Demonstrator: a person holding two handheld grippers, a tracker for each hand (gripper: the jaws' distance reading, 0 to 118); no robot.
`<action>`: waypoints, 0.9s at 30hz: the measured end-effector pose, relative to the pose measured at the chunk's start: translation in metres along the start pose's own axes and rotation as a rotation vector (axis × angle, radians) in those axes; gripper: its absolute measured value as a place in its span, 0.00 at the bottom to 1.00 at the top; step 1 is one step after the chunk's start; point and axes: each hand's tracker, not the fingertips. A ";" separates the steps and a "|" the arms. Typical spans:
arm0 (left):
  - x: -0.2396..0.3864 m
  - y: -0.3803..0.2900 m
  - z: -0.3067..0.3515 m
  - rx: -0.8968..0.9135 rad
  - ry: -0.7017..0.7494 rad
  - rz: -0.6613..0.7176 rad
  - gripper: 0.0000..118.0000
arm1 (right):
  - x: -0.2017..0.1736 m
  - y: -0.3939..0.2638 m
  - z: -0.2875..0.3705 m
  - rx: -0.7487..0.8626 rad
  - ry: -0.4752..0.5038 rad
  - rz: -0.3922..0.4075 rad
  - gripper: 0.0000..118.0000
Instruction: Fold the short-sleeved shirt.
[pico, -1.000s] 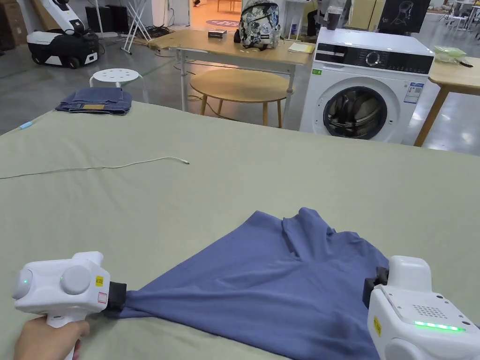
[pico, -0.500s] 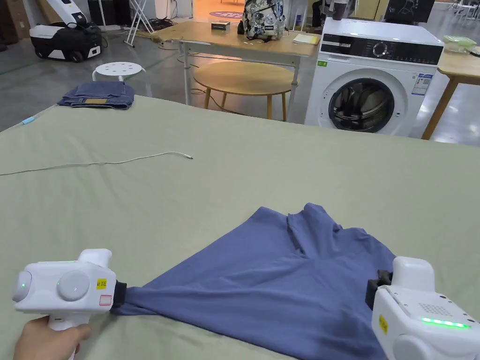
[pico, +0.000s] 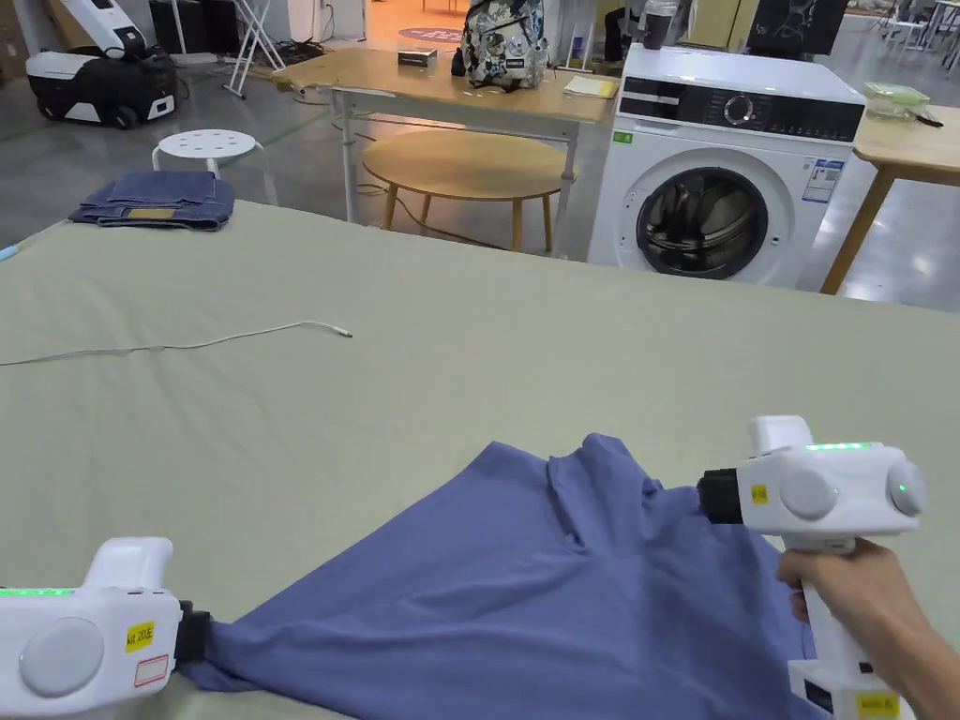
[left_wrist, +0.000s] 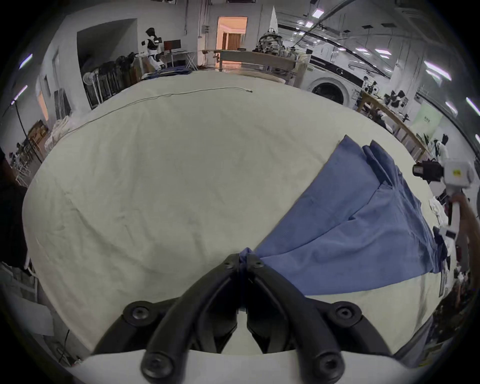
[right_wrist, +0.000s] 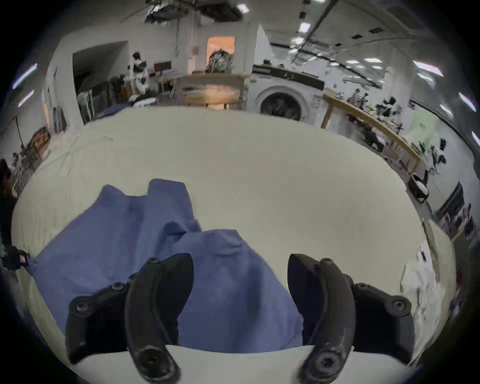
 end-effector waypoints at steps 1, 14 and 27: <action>-0.003 0.003 -0.004 0.002 0.008 0.002 0.00 | 0.002 0.006 -0.011 -0.016 0.004 0.021 0.66; -0.007 -0.006 -0.007 -0.009 0.046 0.019 0.00 | -0.033 0.009 -0.053 -0.175 0.103 0.027 0.46; -0.019 -0.007 0.008 0.054 0.022 0.029 0.00 | -0.032 0.014 0.015 0.033 0.022 -0.001 0.01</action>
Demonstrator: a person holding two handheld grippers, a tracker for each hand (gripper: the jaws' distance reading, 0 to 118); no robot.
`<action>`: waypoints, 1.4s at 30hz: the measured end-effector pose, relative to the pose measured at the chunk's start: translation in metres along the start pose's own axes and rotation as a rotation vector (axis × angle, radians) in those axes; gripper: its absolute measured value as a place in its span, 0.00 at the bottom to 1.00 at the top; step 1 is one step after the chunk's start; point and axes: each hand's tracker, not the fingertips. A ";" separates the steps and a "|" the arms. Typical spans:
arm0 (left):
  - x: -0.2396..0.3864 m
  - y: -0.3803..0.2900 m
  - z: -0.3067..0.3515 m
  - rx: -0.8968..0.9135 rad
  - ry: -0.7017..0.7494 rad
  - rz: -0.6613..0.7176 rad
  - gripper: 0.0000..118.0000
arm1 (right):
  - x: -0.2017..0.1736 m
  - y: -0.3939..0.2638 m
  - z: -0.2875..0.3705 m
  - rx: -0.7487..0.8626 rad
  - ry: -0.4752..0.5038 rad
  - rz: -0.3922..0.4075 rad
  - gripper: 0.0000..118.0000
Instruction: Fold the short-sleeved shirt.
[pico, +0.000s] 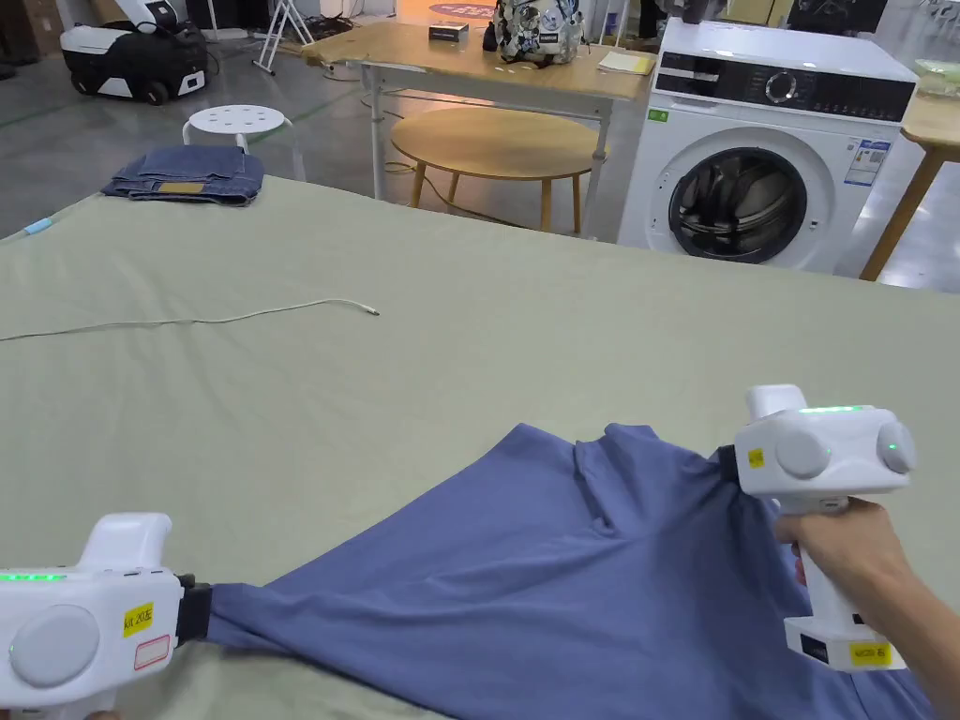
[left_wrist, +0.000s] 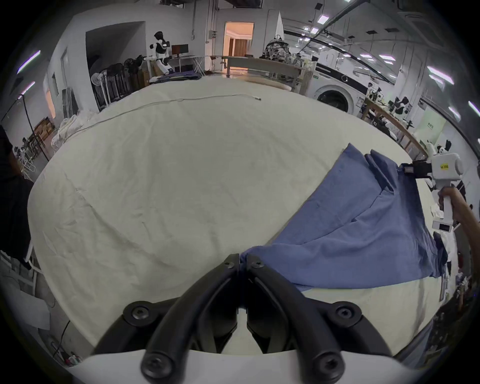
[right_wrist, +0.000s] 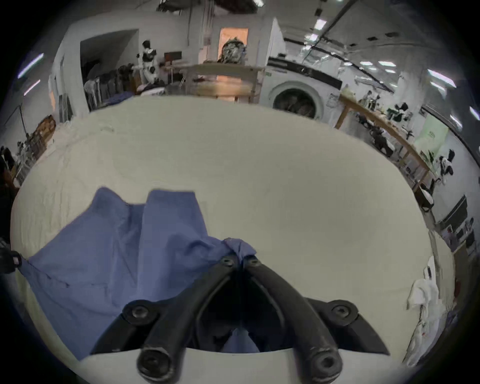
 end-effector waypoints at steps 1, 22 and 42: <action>0.000 0.002 0.004 0.016 -0.006 0.004 0.00 | 0.004 0.002 0.013 0.020 -0.007 0.007 0.01; 0.102 0.220 0.144 0.428 -0.149 -0.125 0.00 | 0.114 0.079 0.300 0.564 -0.347 -0.153 0.01; 0.189 0.417 0.223 0.665 -0.084 -0.138 0.00 | 0.156 0.203 0.359 0.773 -0.486 -0.215 0.01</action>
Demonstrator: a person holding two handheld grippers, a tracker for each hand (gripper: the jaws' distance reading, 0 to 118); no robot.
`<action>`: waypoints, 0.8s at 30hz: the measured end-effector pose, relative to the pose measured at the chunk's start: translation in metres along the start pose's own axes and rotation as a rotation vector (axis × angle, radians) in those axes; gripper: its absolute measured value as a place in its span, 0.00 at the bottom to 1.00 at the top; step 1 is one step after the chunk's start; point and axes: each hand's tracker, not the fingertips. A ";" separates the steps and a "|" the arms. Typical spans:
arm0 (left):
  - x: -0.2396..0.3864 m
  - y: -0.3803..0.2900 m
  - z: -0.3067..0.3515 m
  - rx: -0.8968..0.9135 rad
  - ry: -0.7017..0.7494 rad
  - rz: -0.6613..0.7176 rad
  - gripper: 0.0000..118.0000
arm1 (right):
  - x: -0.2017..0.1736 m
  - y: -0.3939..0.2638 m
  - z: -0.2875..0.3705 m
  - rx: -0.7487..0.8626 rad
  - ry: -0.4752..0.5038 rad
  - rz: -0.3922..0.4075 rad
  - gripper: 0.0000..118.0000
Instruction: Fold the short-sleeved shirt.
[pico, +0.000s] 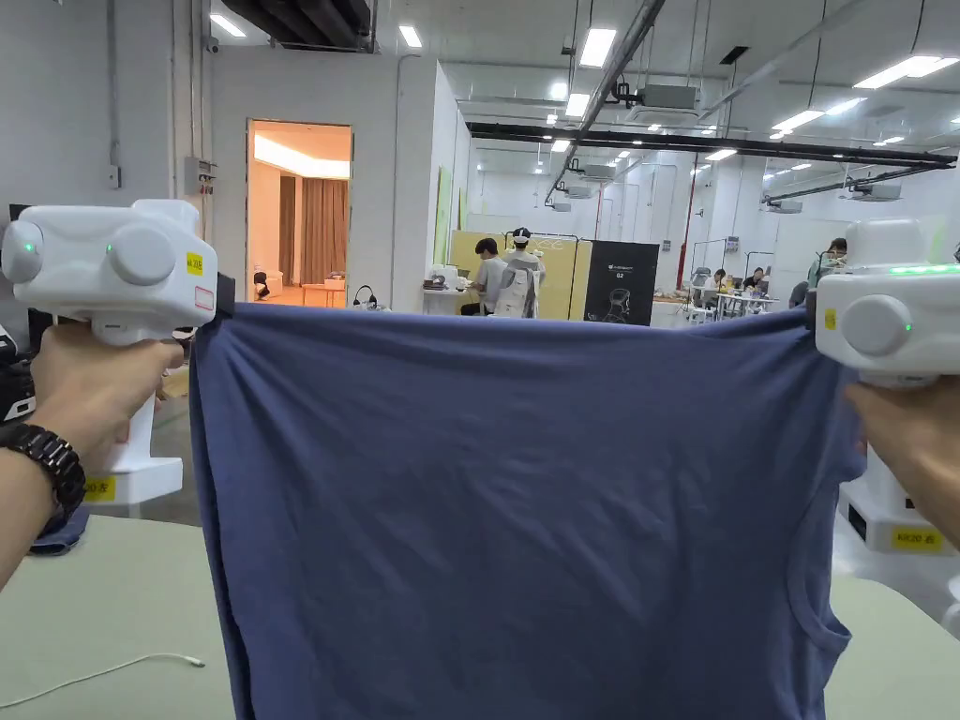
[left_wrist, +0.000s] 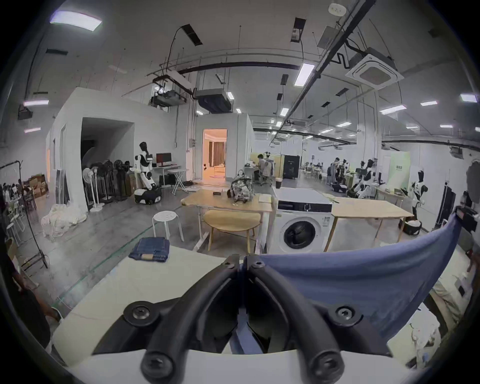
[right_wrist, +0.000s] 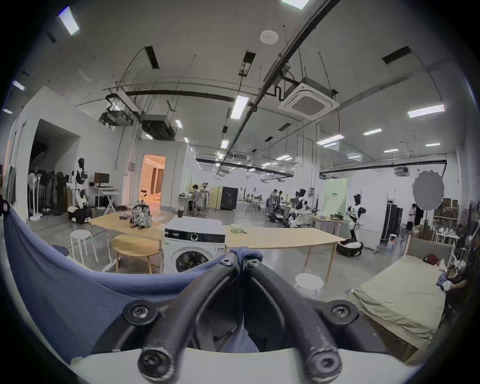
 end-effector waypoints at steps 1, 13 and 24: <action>0.002 0.006 -0.003 0.005 0.012 -0.006 0.00 | -0.001 0.004 -0.006 0.006 -0.001 0.000 0.01; 0.008 0.036 -0.047 0.080 0.042 -0.059 0.00 | -0.018 0.017 -0.053 0.061 -0.016 -0.027 0.01; 0.005 -0.081 -0.058 -0.038 0.019 -0.082 0.00 | -0.026 -0.089 -0.025 -0.013 -0.014 0.060 0.01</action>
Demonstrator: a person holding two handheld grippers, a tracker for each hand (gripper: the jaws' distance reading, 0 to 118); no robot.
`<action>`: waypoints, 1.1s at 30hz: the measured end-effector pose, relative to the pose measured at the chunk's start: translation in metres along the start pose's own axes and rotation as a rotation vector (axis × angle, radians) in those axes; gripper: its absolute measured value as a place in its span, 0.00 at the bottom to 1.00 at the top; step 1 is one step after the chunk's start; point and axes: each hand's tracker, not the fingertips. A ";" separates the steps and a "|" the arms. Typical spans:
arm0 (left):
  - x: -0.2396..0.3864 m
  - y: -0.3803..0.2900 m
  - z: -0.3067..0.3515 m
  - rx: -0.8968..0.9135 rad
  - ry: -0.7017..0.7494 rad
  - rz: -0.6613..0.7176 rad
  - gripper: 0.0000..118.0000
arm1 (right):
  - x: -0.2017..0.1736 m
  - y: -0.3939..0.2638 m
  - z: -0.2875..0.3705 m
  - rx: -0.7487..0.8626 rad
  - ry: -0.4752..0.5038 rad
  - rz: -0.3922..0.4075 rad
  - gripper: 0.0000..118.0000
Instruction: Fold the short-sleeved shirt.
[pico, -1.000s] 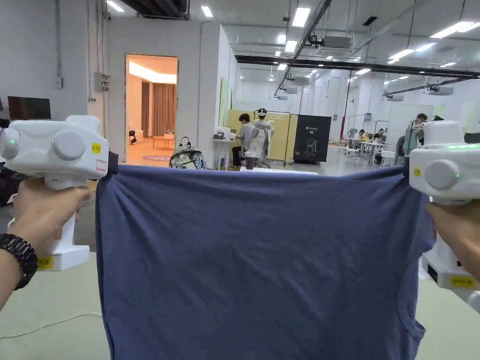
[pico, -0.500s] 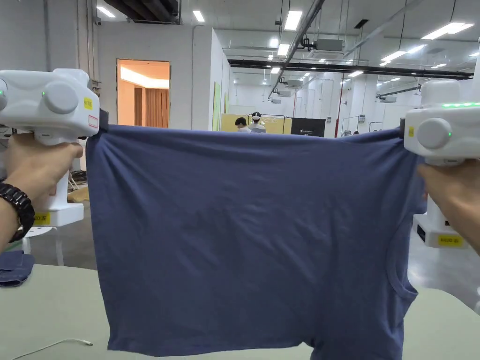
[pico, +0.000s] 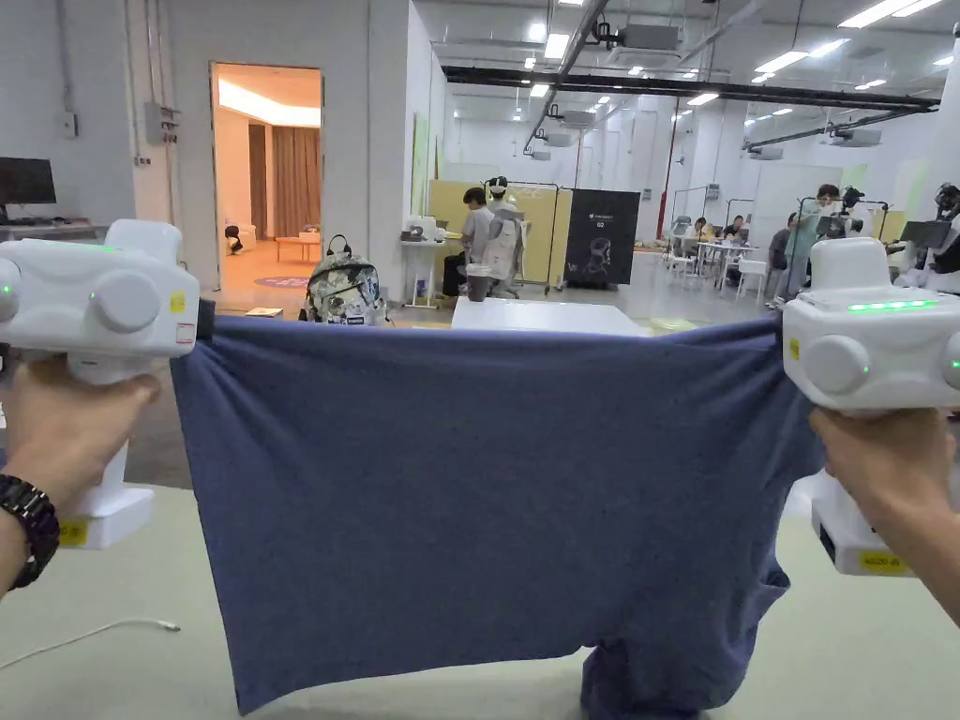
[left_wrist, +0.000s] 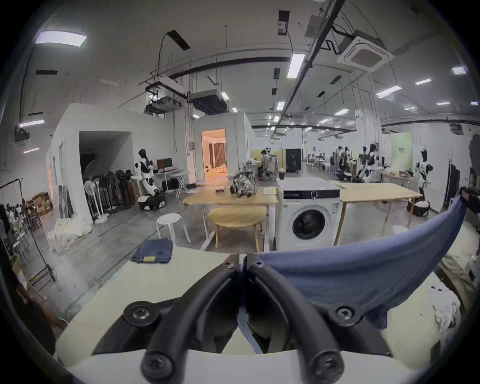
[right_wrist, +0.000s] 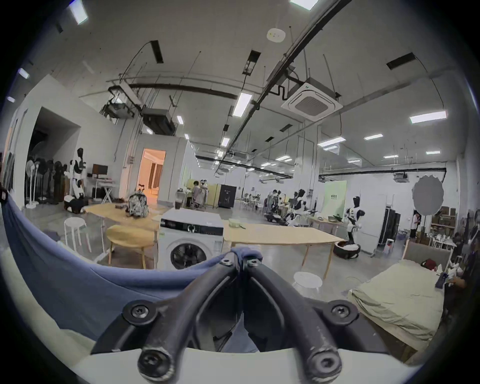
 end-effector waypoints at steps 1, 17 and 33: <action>0.000 -0.015 0.002 -0.012 -0.003 0.024 0.00 | -0.001 -0.011 0.005 -0.031 -0.002 0.028 0.01; -0.017 -0.159 0.117 -0.115 -0.085 0.047 0.00 | 0.034 -0.121 0.163 -0.161 0.030 0.072 0.01; -0.041 -0.313 0.218 -0.318 -0.137 0.075 0.00 | 0.050 -0.241 0.284 -0.406 0.124 0.083 0.01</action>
